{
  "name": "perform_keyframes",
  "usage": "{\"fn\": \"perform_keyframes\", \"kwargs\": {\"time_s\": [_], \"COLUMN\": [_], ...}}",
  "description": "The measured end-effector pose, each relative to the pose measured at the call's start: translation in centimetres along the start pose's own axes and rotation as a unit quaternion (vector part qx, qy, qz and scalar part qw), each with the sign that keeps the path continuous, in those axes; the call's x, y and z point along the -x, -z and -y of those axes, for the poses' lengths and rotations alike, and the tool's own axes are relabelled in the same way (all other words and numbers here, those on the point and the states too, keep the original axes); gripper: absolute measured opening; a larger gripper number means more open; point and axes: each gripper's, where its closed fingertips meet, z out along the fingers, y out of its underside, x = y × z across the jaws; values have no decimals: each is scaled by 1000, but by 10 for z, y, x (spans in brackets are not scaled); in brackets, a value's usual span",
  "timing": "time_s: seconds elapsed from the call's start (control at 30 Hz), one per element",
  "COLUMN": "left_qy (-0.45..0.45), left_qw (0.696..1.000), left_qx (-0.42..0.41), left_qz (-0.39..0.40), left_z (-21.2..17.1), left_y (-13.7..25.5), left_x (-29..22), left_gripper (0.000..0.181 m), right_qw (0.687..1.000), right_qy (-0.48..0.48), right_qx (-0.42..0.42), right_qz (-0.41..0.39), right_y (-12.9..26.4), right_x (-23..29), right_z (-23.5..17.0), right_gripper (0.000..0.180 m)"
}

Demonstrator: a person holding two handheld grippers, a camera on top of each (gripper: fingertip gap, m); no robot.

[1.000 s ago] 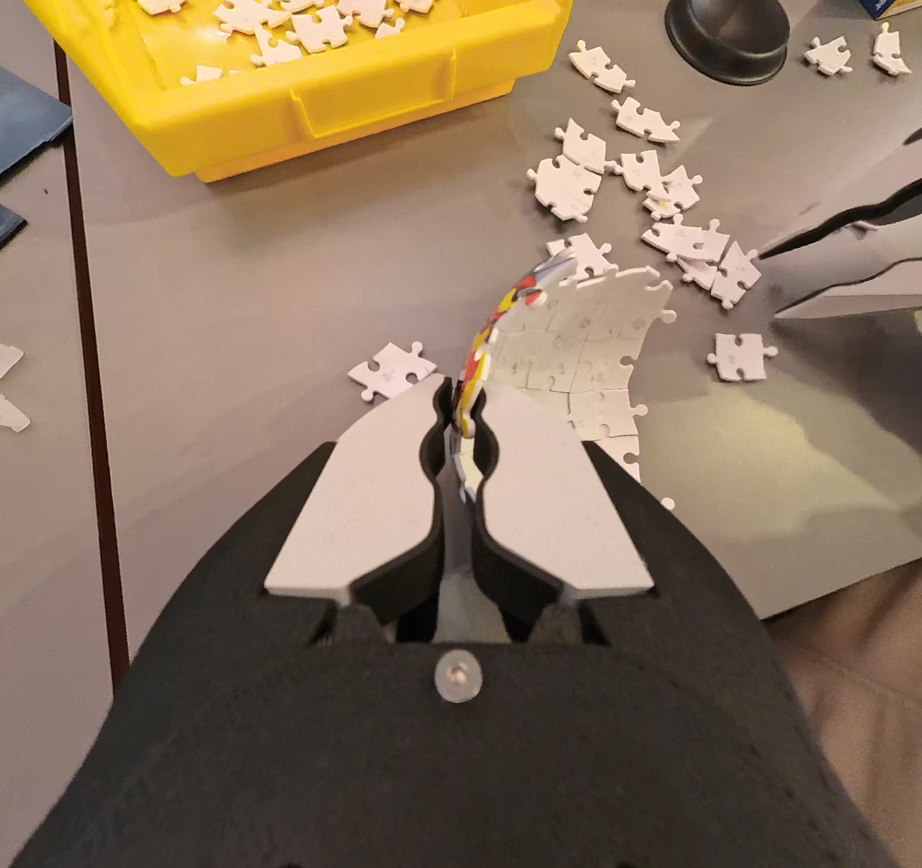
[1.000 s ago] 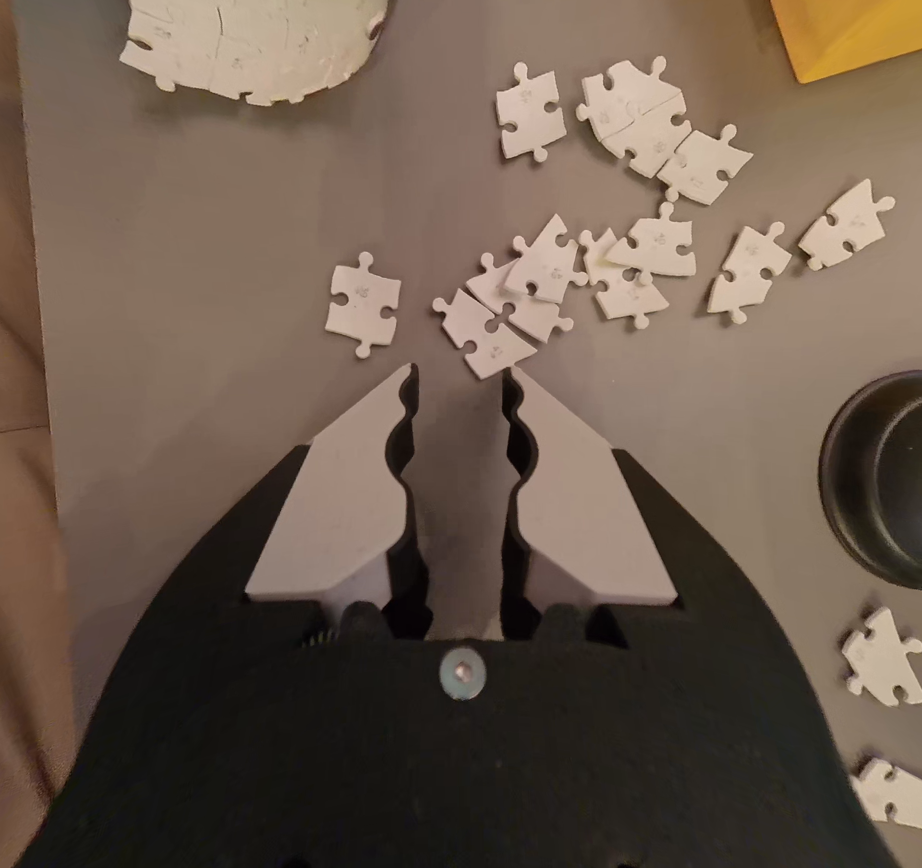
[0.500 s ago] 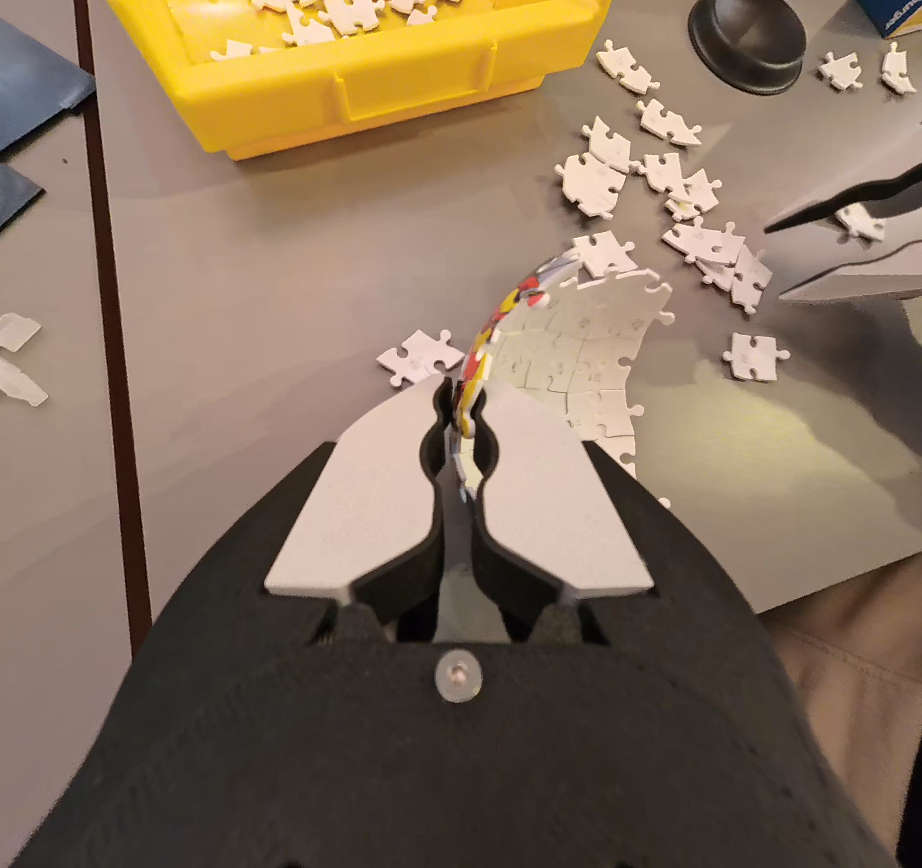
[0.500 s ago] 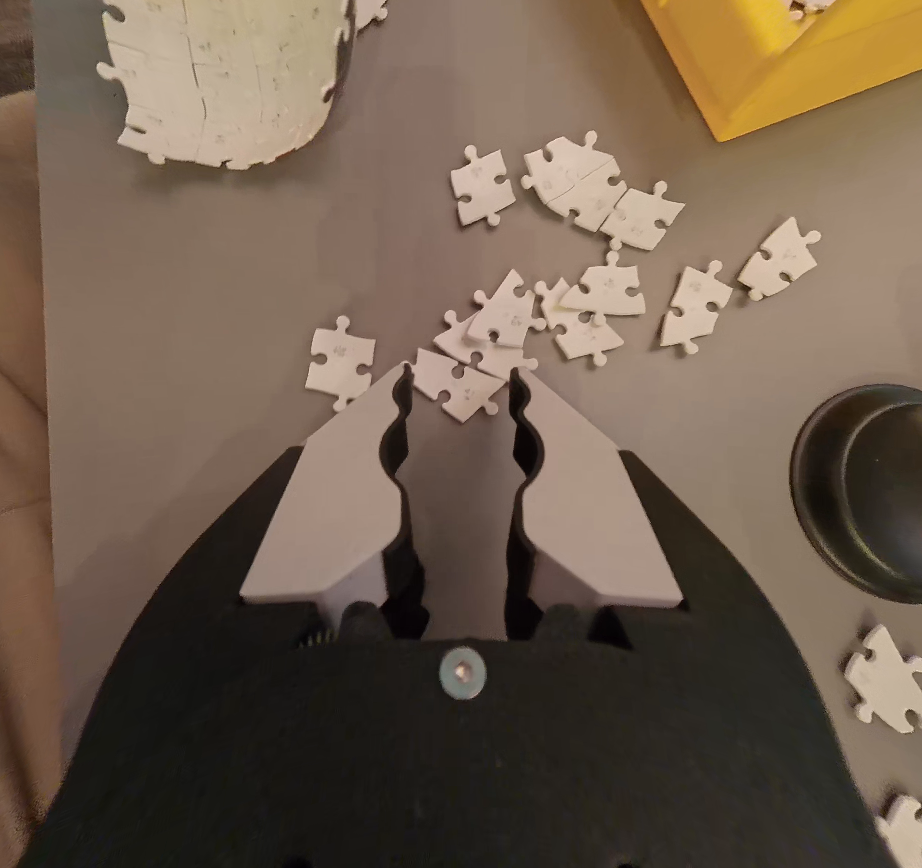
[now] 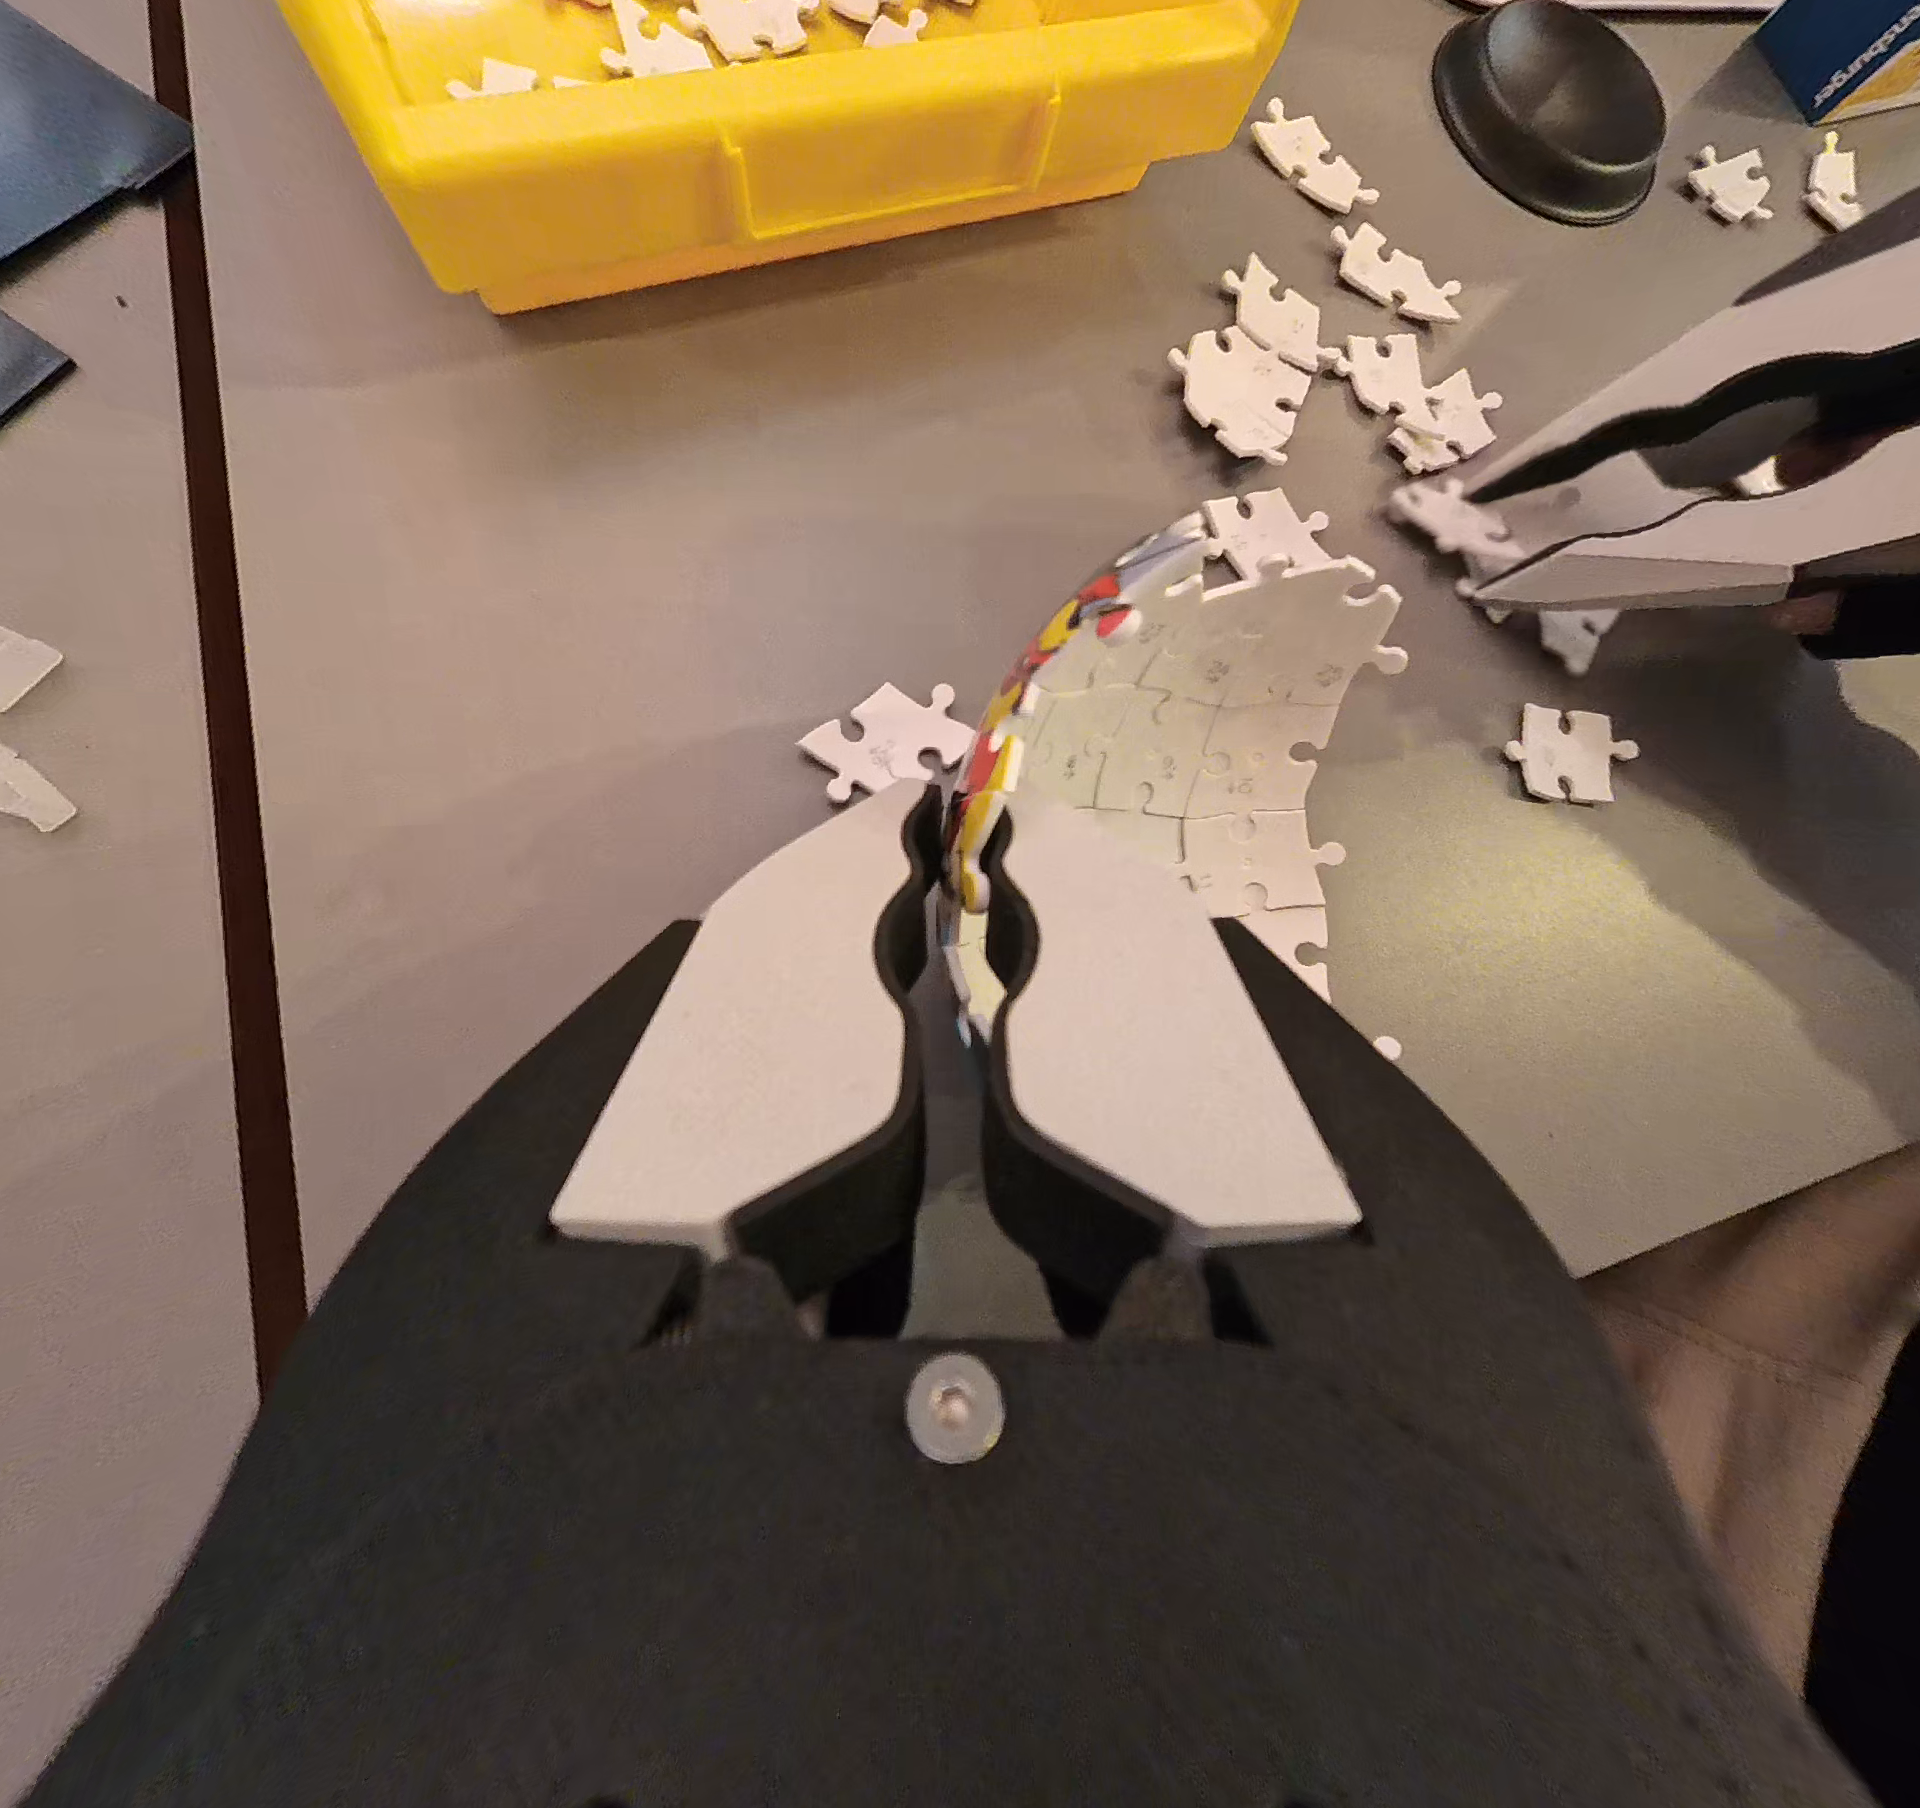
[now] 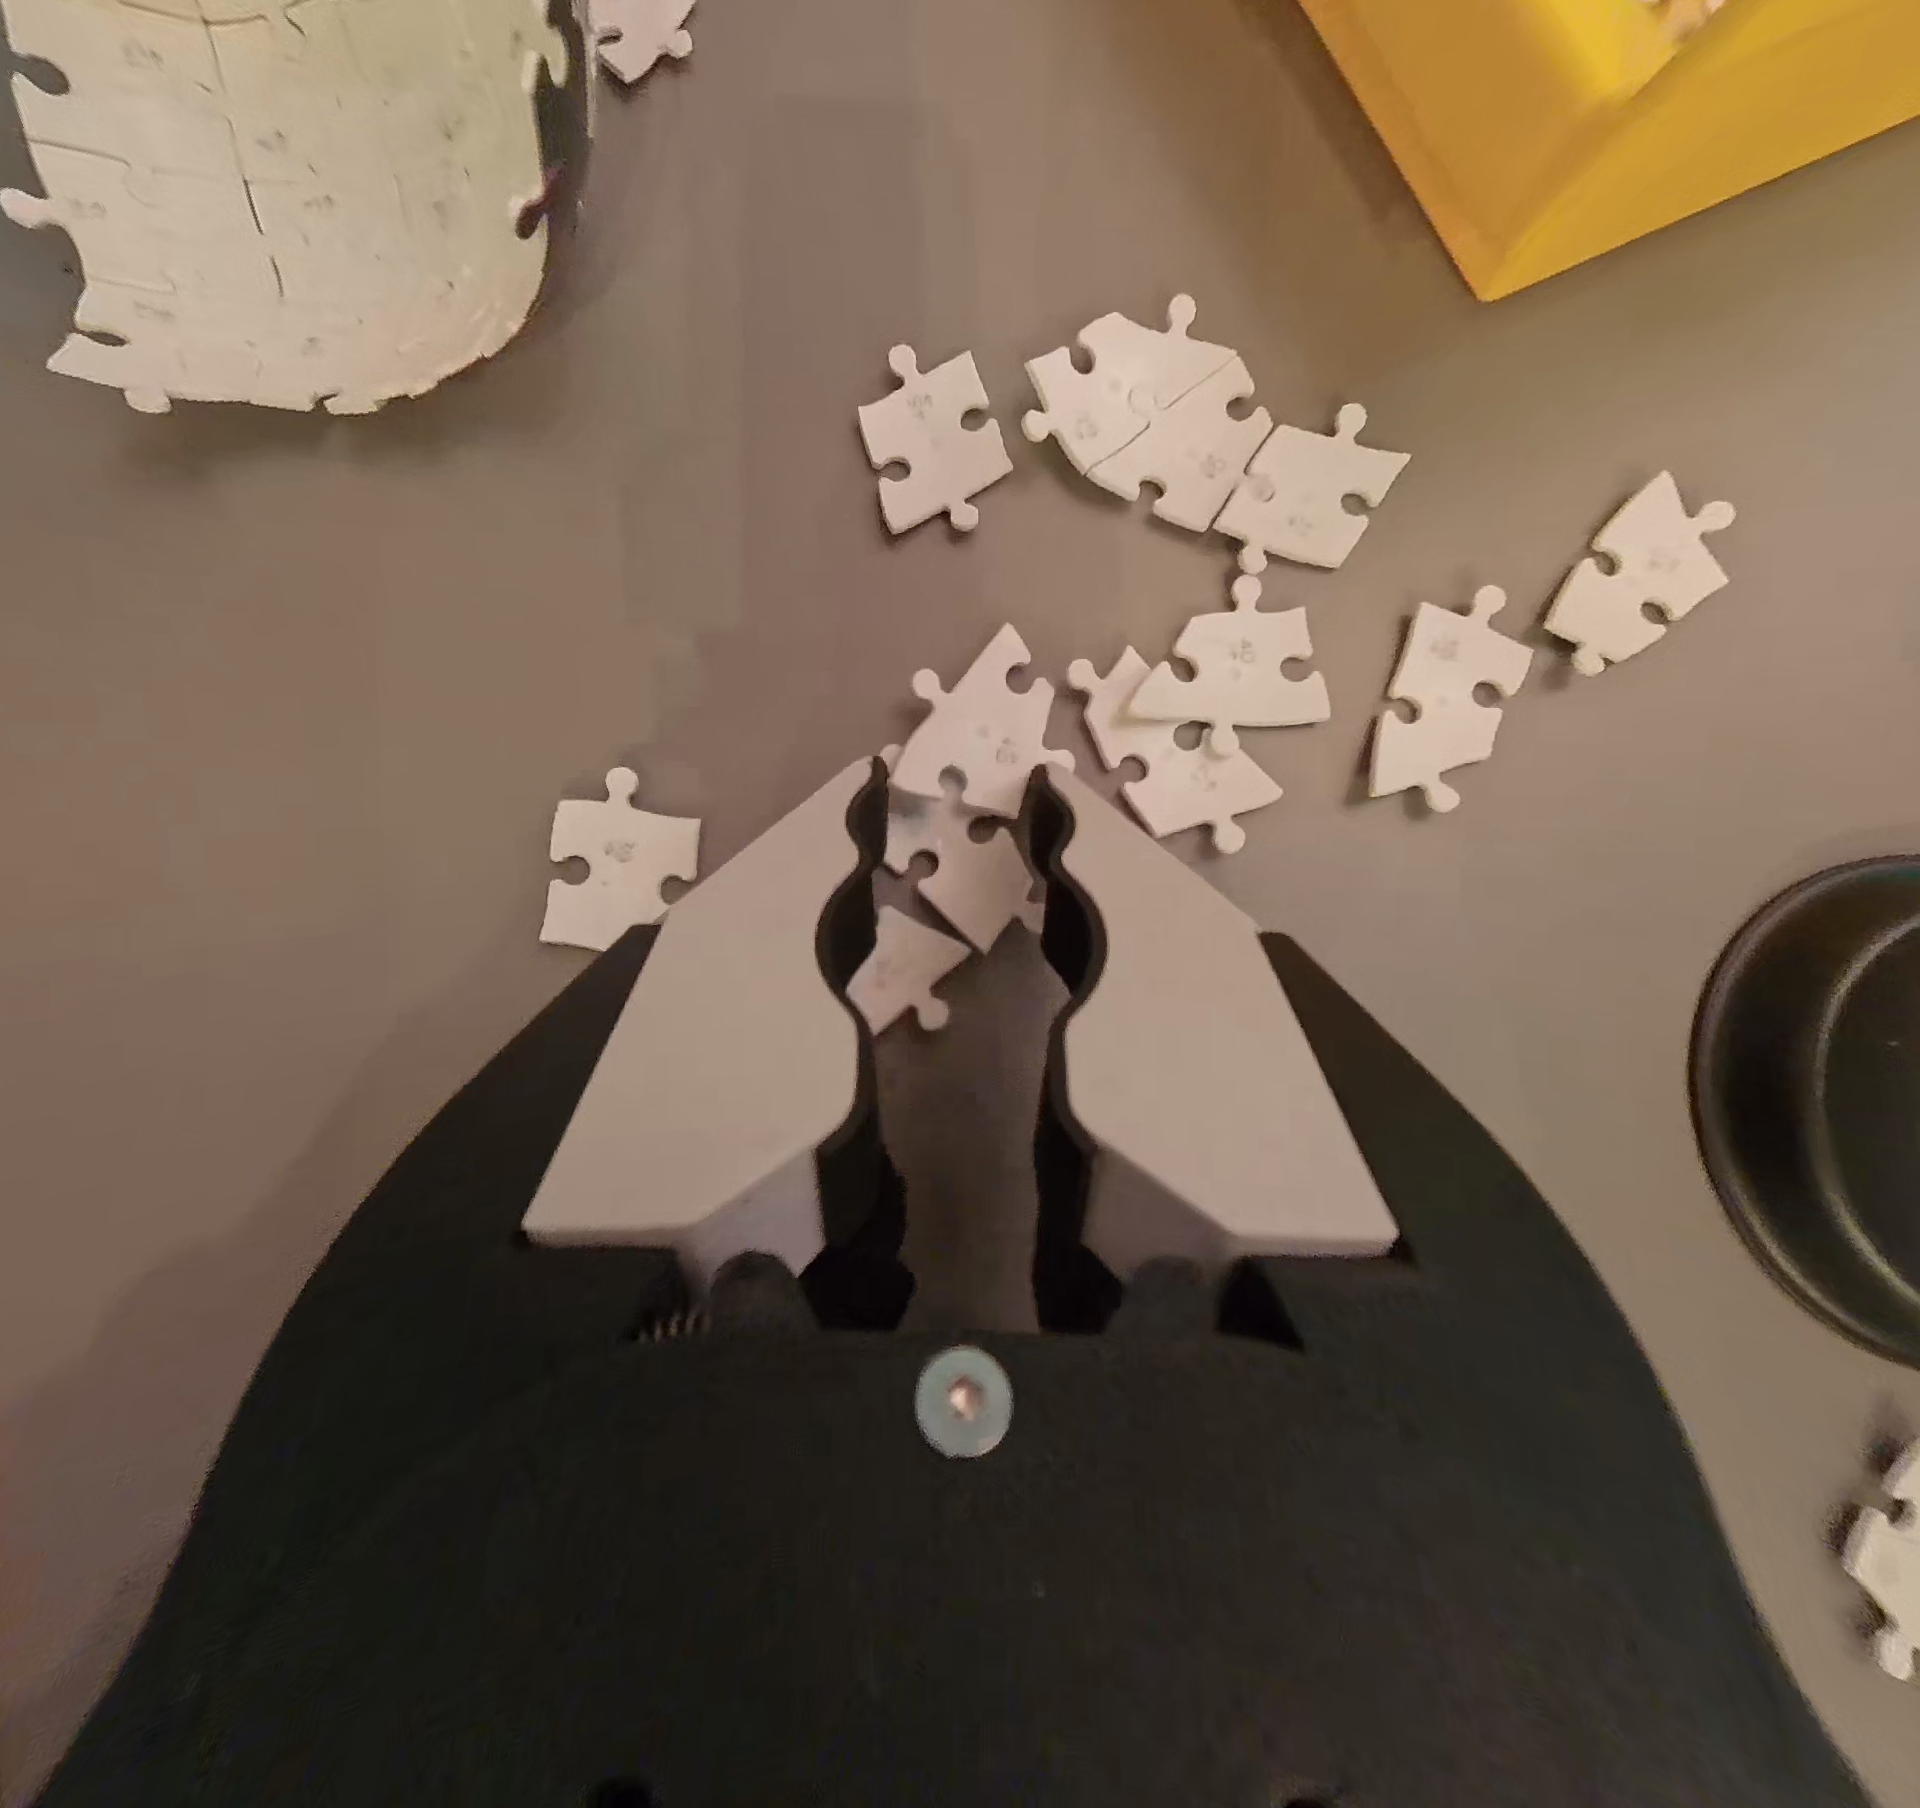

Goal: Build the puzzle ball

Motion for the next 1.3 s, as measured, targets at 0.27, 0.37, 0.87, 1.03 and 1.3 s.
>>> {"fn": "perform_keyframes", "kwargs": {"time_s": [0.27,0.37,0.87,1.03,1.3], "left_qy": [4,-2,35,39,39], "left_qw": [1000,1000,999,999,999], "left_qx": [4,2,-29,-24,-15], "left_qz": [-5,-11,2,0,-19], "left_z": [-2,-2,-16,-19,-18], "left_y": [4,10,67,63,51], "left_x": [5,5,48,48,37], "left_gripper": [5,5,5,5,5], "right_qw": [1000,1000,998,999,1000], "right_qy": [4,9,21,22,-11], "right_qx": [12,15,32,25,-17], "right_qz": [23,26,41,29,1], "right_y": [8,12,25,37,77], "right_x": [1,0,-12,-18,-36], "right_z": [-8,-12,-24,-21,-17], "right_gripper": [24,24,19,25,29]}}
